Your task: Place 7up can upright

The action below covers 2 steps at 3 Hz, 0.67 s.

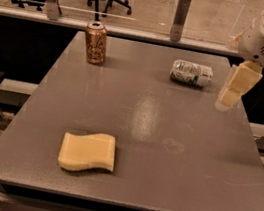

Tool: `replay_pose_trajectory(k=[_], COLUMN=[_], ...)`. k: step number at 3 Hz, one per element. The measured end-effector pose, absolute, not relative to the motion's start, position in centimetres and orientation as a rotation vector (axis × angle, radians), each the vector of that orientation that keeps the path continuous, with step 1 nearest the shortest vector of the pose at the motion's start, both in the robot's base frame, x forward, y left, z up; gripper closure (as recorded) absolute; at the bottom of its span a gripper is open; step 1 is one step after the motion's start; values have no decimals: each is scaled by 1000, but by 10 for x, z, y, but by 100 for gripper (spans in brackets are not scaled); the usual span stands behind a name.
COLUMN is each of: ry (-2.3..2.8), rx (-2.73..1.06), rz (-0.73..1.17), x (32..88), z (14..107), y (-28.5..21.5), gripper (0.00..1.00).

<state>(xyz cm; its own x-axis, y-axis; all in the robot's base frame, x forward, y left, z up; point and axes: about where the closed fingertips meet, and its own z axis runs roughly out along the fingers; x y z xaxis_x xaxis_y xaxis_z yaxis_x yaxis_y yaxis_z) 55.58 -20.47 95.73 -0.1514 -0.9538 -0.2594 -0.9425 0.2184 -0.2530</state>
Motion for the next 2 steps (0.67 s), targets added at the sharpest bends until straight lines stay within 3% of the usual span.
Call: replay_pose_trajectory(k=[2], ry=[2126], rx=[-1818], rz=[-30], x=[627], z=[933], y=[-194], gripper=[0])
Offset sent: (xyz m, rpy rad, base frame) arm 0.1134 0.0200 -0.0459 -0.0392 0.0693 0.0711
